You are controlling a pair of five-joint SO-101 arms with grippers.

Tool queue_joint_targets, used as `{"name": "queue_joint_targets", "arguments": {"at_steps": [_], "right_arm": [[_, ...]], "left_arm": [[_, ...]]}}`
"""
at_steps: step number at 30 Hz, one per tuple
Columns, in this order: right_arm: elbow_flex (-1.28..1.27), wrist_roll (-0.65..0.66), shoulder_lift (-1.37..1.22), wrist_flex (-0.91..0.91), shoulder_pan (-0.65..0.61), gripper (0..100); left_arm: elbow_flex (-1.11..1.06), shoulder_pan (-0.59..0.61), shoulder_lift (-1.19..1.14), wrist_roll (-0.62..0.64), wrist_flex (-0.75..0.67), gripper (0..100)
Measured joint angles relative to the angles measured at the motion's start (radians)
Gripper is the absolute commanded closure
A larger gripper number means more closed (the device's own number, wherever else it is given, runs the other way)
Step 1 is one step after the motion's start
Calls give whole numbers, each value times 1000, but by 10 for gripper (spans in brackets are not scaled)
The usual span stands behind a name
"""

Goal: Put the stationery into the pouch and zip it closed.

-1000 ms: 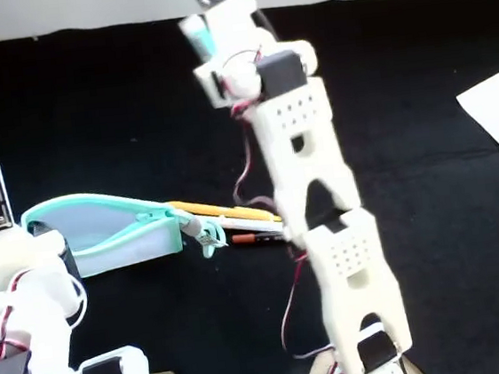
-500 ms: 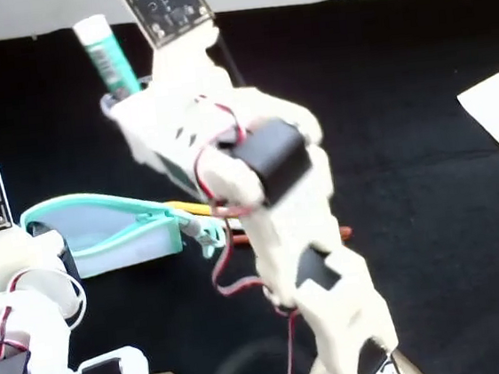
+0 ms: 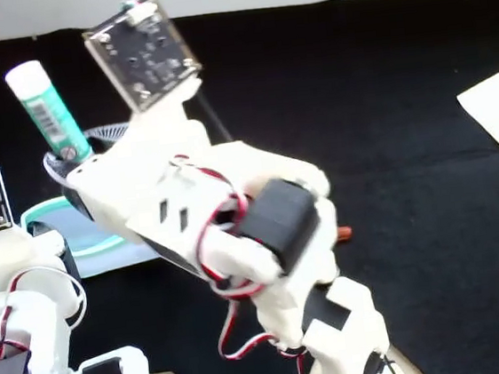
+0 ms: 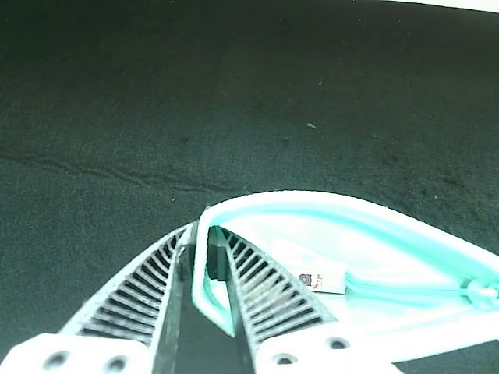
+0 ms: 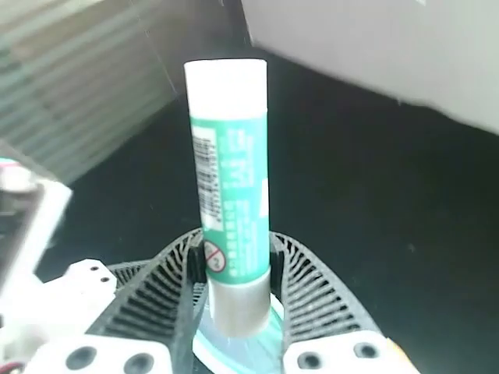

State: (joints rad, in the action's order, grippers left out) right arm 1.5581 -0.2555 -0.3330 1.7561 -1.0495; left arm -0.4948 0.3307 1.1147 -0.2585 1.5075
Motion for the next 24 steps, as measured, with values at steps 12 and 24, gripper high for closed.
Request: {"name": "queue_joint_targets", "arguments": {"at_steps": [12, 24], "right_arm": [[-319, -55, 157, 0, 0, 992], [-1217, -61, 793, -75, -38, 991]], "left_arm": [[0, 0, 0, 0, -5, 993], [0, 0, 0, 0, -5, 993]]}}
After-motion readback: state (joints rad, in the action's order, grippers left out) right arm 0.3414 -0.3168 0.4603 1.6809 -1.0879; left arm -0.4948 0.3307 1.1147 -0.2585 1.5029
